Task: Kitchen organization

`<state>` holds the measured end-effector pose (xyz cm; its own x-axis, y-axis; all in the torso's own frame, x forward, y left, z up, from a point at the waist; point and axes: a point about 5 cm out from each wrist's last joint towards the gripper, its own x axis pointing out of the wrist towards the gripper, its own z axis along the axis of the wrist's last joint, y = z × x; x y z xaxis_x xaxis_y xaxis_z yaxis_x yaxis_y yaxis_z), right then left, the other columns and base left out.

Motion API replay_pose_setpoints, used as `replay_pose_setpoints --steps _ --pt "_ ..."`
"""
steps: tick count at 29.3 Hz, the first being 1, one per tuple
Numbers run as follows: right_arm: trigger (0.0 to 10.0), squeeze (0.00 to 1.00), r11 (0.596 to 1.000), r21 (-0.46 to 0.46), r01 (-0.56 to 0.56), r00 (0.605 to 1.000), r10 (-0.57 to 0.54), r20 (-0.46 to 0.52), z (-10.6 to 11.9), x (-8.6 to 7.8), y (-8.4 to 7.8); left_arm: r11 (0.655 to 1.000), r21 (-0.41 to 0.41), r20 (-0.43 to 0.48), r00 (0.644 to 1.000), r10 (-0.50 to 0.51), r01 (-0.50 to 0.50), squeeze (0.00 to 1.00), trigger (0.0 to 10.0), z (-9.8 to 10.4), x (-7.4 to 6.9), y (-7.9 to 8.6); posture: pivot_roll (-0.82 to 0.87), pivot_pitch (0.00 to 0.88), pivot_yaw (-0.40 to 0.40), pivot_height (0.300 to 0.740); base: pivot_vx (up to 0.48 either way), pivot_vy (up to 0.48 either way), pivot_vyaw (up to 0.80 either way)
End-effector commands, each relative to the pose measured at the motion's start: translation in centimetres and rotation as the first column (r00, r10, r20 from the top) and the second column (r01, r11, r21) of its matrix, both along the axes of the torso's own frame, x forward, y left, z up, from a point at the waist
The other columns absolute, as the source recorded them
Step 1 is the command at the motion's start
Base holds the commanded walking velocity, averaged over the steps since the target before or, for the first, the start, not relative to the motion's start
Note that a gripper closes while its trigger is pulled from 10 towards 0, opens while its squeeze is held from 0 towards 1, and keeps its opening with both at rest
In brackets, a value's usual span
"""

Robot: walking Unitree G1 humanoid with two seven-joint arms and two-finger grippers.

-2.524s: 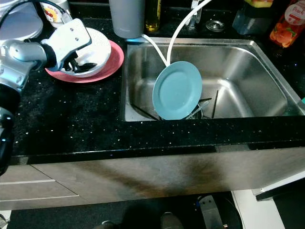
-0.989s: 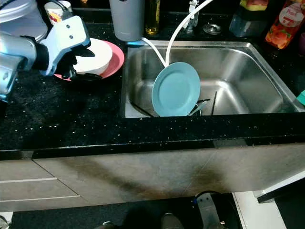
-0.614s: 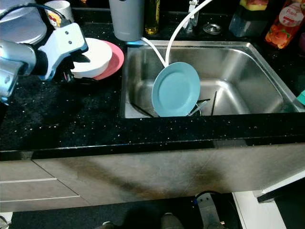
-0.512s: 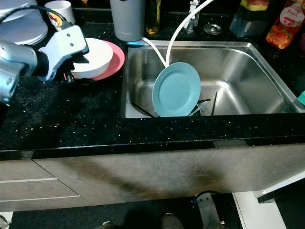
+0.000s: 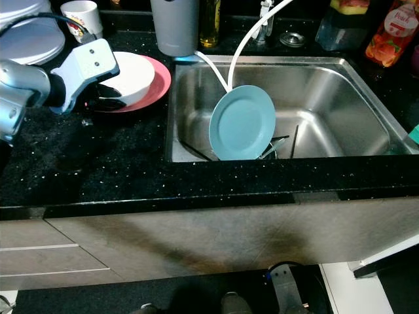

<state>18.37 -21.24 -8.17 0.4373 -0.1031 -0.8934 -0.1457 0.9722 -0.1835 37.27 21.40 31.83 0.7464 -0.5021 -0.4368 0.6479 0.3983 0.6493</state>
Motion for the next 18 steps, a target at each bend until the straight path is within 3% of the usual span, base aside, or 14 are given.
replay_pose_setpoints --steps 1,11,12,14,16,17,18 --pt "10.0 0.0 1.0 0.003 0.013 1.0 -0.013 -0.024 -0.3 -0.7 -0.2 1.0 0.019 -0.02 1.0 0.001 0.0 0.0 0.0 -0.2 0.0 0.0 0.0 0.154 -0.011 0.74 0.0 0.0 0.0" --pt "10.0 0.0 1.0 0.004 0.017 1.0 -0.017 -0.025 -0.4 -0.9 -0.1 1.0 -0.026 0.045 0.999 0.001 0.0 0.0 0.0 1.2 -0.1 -0.2 0.0 0.141 -0.001 0.74 0.0 0.0 0.0" --pt "10.0 0.0 1.0 0.004 0.019 1.0 -0.019 -0.025 -0.4 -0.9 -0.2 0.996 -0.089 0.124 0.992 -0.016 0.027 0.0 0.0 2.8 -0.3 -0.6 0.0 0.133 -0.001 0.74 0.0 0.0 0.0" --pt "10.0 0.0 1.0 0.003 0.021 1.0 -0.021 -0.023 -0.4 -0.9 -0.2 0.982 -0.176 0.197 0.98 -0.031 0.067 0.0 0.0 4.6 -0.7 -1.3 0.0 0.134 -0.004 0.74 0.0 0.0 0.0" --pt "10.0 0.0 1.0 0.003 0.021 1.0 -0.021 -0.023 -0.4 -0.9 -0.2 0.974 -0.205 0.234 0.971 -0.041 0.091 0.0 0.0 5.4 -0.9 -1.7 0.0 0.136 -0.003 0.74 0.0 0.0 0.0" --pt "10.0 0.0 1.0 0.003 0.023 1.0 -0.023 -0.021 -0.4 -0.9 -0.2 0.936 -0.296 0.311 0.946 -0.094 0.19 0.0 0.0 7.2 -1.7 -3.0 0.0 0.133 -0.006 0.74 0.0 0.0 0.0" --pt "10.0 0.0 1.0 0.003 0.023 1.0 -0.023 -0.021 -0.4 -0.9 -0.2 0.936 -0.296 0.311 0.946 -0.094 0.19 0.0 0.0 7.2 -1.7 -3.0 0.0 0.133 -0.006 0.74 0.0 0.0 0.0"
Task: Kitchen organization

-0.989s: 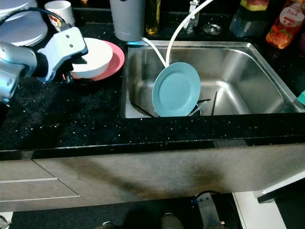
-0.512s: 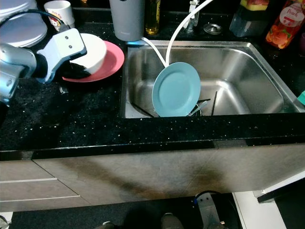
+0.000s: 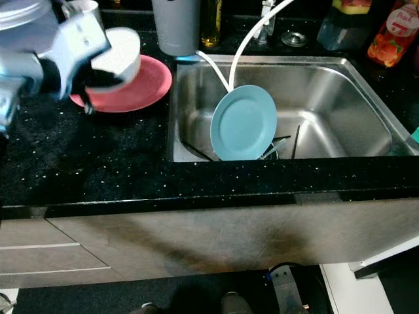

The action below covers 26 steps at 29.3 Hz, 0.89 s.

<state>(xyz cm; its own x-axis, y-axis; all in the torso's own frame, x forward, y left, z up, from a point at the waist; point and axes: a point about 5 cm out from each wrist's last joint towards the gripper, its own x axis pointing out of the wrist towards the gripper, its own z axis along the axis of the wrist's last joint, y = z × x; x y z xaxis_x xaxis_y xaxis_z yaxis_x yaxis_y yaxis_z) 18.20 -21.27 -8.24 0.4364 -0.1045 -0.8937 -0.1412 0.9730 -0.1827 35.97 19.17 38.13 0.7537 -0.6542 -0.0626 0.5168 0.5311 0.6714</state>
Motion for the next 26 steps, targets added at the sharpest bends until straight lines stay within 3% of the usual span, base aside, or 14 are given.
replay_pose_setpoints --steps 1,3,4,6,7,8,9,10,11,16,23,26 --pt "10.0 0.0 1.0 0.002 0.018 1.0 -0.018 -0.019 -0.3 -0.8 -0.2 0.992 -0.079 0.067 0.993 -0.094 0.099 0.0 0.0 1.6 -0.9 -1.5 0.0 0.13 -0.006 0.74 0.0 0.0 0.0" --pt "10.0 0.0 1.0 0.003 0.021 1.0 -0.021 -0.018 -0.3 -0.7 -0.2 0.966 -0.174 0.102 0.979 -0.175 0.19 0.0 0.0 2.4 -1.7 -2.7 0.0 0.129 -0.005 0.74 0.0 0.0 0.0" --pt "10.0 0.0 1.0 0.003 0.021 1.0 -0.021 -0.018 -0.3 -0.7 -0.2 0.966 -0.174 0.102 0.979 -0.175 0.19 0.0 0.0 2.4 -1.7 -2.7 0.0 0.129 -0.005 0.74 0.0 0.0 0.0" --pt "10.0 0.0 1.0 0.003 0.021 1.0 -0.021 -0.019 -0.3 -0.7 -0.2 0.908 -0.281 0.121 0.95 -0.287 0.31 0.0 0.0 2.7 -2.5 -4.1 0.0 0.128 -0.004 0.74 0.0 0.0 0.0" --pt "10.0 0.0 1.0 0.006 0.029 0.999 -0.029 -0.022 -0.3 -0.8 -0.2 0.836 -0.353 0.104 0.905 -0.412 0.421 0.0 5.9 1.9 -3.5 -5.6 0.0 0.128 -0.004 0.74 0.0 0.0 -0.8" --pt "10.0 0.0 1.0 0.006 0.029 0.999 -0.029 -0.022 -0.3 -0.8 -0.2 0.836 -0.353 0.104 0.905 -0.412 0.421 0.0 5.9 1.9 -3.5 -5.6 0.0 0.128 -0.004 0.74 0.0 0.0 -0.8" --pt "10.0 0.0 1.0 0.006 0.029 0.999 -0.029 -0.023 -0.3 -0.8 -0.2 0.818 -0.368 0.093 0.893 -0.441 0.442 0.0 7.8 1.4 -3.7 -6.1 0.0 0.128 -0.004 0.74 0.0 0.0 -0.8" --pt "10.0 0.0 1.0 0.006 0.029 0.999 -0.029 -0.023 -0.3 -0.8 -0.2 0.818 -0.368 0.093 0.893 -0.441 0.442 0.0 7.8 1.4 -3.7 -6.1 0.0 0.128 -0.004 0.74 0.0 0.0 -0.8" --pt "10.0 0.0 0.999 0.006 0.031 0.999 -0.031 -0.024 -0.3 -0.8 -0.2 0.811 -0.377 0.078 0.888 -0.454 0.448 0.0 10.0 0.8 -3.6 -6.5 -0.01 0.12 -0.008 0.74 0.0 0.0 -0.8" --pt "10.0 0.0 0.999 0.005 0.034 0.999 -0.034 -0.024 -0.3 -0.7 -0.3 0.813 -0.401 0.032 0.894 -0.448 0.422 0.0 10.0 -1.1 -3.1 -7.4 -0.01 0.121 -0.008 0.74 0.0 0.0 -0.8" --pt "10.0 0.0 0.999 0.0 0.032 0.999 -0.032 -0.022 -0.2 -0.7 -0.5 0.894 -0.321 -0.007 0.943 -0.333 0.314 0.0 10.0 -3.6 -1.6 -8.3 -0.01 0.114 -0.006 0.74 0.0 0.0 -0.8" --pt "10.0 0.0 1.0 -0.002 0.03 0.999 -0.031 -0.019 -0.2 -0.6 -0.5 0.908 -0.294 -0.005 0.95 -0.313 0.298 0.0 10.0 -3.8 -1.4 -8.4 -0.02 0.114 -0.005 0.74 0.0 0.0 -0.8"
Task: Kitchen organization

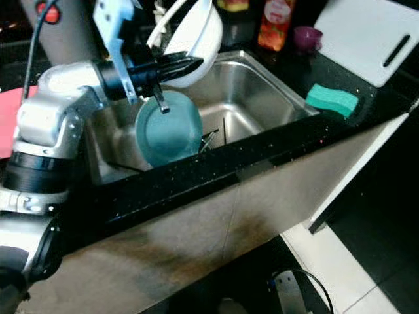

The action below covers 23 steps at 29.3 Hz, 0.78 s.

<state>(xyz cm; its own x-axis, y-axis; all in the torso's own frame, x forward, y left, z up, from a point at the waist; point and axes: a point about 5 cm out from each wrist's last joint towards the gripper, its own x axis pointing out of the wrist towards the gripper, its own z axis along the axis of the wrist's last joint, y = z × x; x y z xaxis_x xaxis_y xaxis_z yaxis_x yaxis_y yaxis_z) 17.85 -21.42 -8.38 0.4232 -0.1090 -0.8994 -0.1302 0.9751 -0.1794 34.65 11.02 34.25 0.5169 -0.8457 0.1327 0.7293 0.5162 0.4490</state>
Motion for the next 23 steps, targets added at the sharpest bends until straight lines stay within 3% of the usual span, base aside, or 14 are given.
replay_pose_setpoints --steps 1,2,3,4,5,6,7,15,17,19,23 --pt "10.0 0.0 1.0 -0.003 0.02 1.0 -0.02 -0.004 -0.1 -0.3 -0.3 0.998 0.052 0.041 0.999 0.02 -0.022 0.0 10.0 0.0 0.1 -0.2 -0.02 0.113 -0.005 0.74 0.0 0.0 -0.51" --pt "10.0 0.0 1.0 -0.003 0.02 1.0 -0.02 -0.004 -0.1 -0.3 -0.3 0.998 0.052 0.041 0.999 0.02 -0.022 0.0 10.0 0.0 0.1 -0.2 -0.02 0.113 -0.005 0.74 0.0 0.0 -0.51" --pt "10.0 0.0 1.0 -0.004 0.021 1.0 -0.021 -0.002 -0.1 -0.3 -0.3 0.989 0.124 0.072 0.995 0.068 -0.077 0.0 10.0 -0.3 0.8 -0.2 -0.02 0.113 -0.005 0.74 0.0 0.0 0.0" --pt "10.0 0.0 1.0 -0.004 0.021 1.0 -0.021 -0.002 -0.1 -0.3 -0.3 0.989 0.124 0.072 0.995 0.068 -0.077 0.0 10.0 -0.3 0.8 -0.2 -0.02 0.113 -0.005 0.74 0.0 0.0 0.0" --pt "10.0 0.0 1.0 -0.006 0.02 1.0 -0.02 -0.001 0.0 -0.2 -0.3 0.967 0.214 0.126 0.985 0.114 -0.14 0.0 10.0 -0.7 1.4 0.0 -0.02 0.114 -0.004 0.74 0.0 0.0 0.0" --pt "10.0 0.0 1.0 -0.006 0.02 1.0 -0.02 -0.001 0.0 -0.2 -0.3 0.967 0.214 0.126 0.985 0.114 -0.14 0.0 10.0 -0.7 1.4 0.0 -0.02 0.114 -0.004 0.74 0.0 0.0 0.0" --pt "10.0 0.0 1.0 -0.006 0.02 1.0 -0.02 0.0 0.0 -0.2 -0.3 0.922 0.323 0.19 0.969 0.155 -0.211 0.0 10.0 -1.4 2.3 0.1 -0.02 0.114 0.0 0.74 0.0 0.0 0.0" --pt "10.0 0.0 1.0 -0.005 0.021 1.0 -0.021 0.0 -0.1 -0.2 -0.2 0.837 0.473 0.247 0.953 0.173 -0.275 0.0 10.0 -4.0 3.8 0.0 -0.02 0.124 0.01 0.74 0.0 0.0 0.0" --pt "10.0 0.0 1.0 -0.005 0.023 1.0 -0.023 0.0 -0.1 -0.2 -0.2 0.853 0.46 0.209 0.964 0.166 -0.246 0.0 10.0 -5.1 4.1 -0.2 -0.02 0.129 0.009 0.74 0.0 0.0 0.0" --pt "10.0 0.0 1.0 -0.006 0.022 1.0 -0.022 -0.003 -0.1 -0.3 -0.2 0.9 0.404 0.129 0.984 0.123 -0.166 0.0 10.0 -6.2 4.1 -1.0 -0.03 0.136 0.006 0.74 0.0 0.0 0.0" --pt "10.0 0.0 1.0 -0.008 0.022 1.0 -0.022 -0.005 -0.1 -0.3 -0.3 0.925 0.365 0.067 0.994 0.088 -0.107 0.0 10.0 -6.9 4.1 -1.5 -0.03 0.142 0.007 0.74 0.0 0.0 0.0"
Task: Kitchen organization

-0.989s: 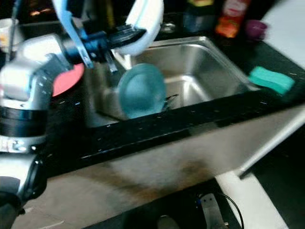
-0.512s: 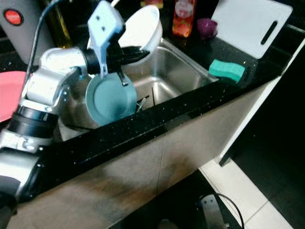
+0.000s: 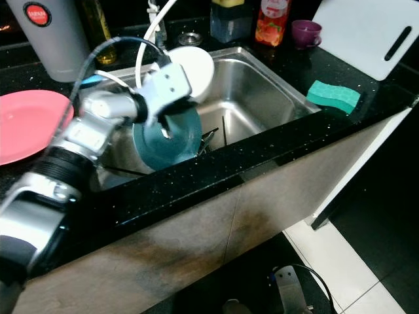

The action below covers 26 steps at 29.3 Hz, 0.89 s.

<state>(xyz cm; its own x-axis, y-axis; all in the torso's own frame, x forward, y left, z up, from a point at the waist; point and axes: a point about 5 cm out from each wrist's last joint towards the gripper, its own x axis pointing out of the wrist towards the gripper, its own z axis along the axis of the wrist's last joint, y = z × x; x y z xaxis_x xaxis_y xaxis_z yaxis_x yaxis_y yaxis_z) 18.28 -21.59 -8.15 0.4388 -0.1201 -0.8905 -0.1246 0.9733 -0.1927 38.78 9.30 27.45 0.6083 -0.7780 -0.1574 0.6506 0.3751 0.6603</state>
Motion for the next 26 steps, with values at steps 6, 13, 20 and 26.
replay_pose_setpoints --steps 6,13,20,26 --pt "10.0 0.0 1.0 0.001 0.022 0.999 -0.022 -0.027 -0.4 -1.0 -0.3 0.99 -0.075 -0.175 0.976 -0.131 0.119 0.0 10.0 -1.9 -0.3 -0.9 -0.04 0.154 0.01 0.74 0.0 0.0 0.0" --pt "10.0 0.0 1.0 0.003 0.026 0.999 -0.026 -0.028 -0.4 -1.1 -0.3 0.996 0.069 -0.246 0.968 -0.041 0.06 0.0 10.0 -4.5 0.3 0.2 -0.03 0.162 0.012 0.74 0.0 0.0 0.0" --pt "10.0 0.0 1.0 0.007 0.029 0.999 -0.028 -0.027 -0.5 -1.2 -0.1 0.989 0.148 -0.262 0.965 0.024 0.016 0.11 10.0 -6.2 0.5 0.9 -0.03 0.162 0.015 0.74 0.0 0.0 0.0" --pt "10.0 0.0 1.0 0.009 0.03 0.999 -0.029 -0.024 -0.5 -1.1 -0.1 0.987 0.159 -0.281 0.959 0.026 0.02 1.0 10.0 -6.7 0.4 1.1 -0.03 0.161 0.017 0.74 0.0 0.0 0.0"
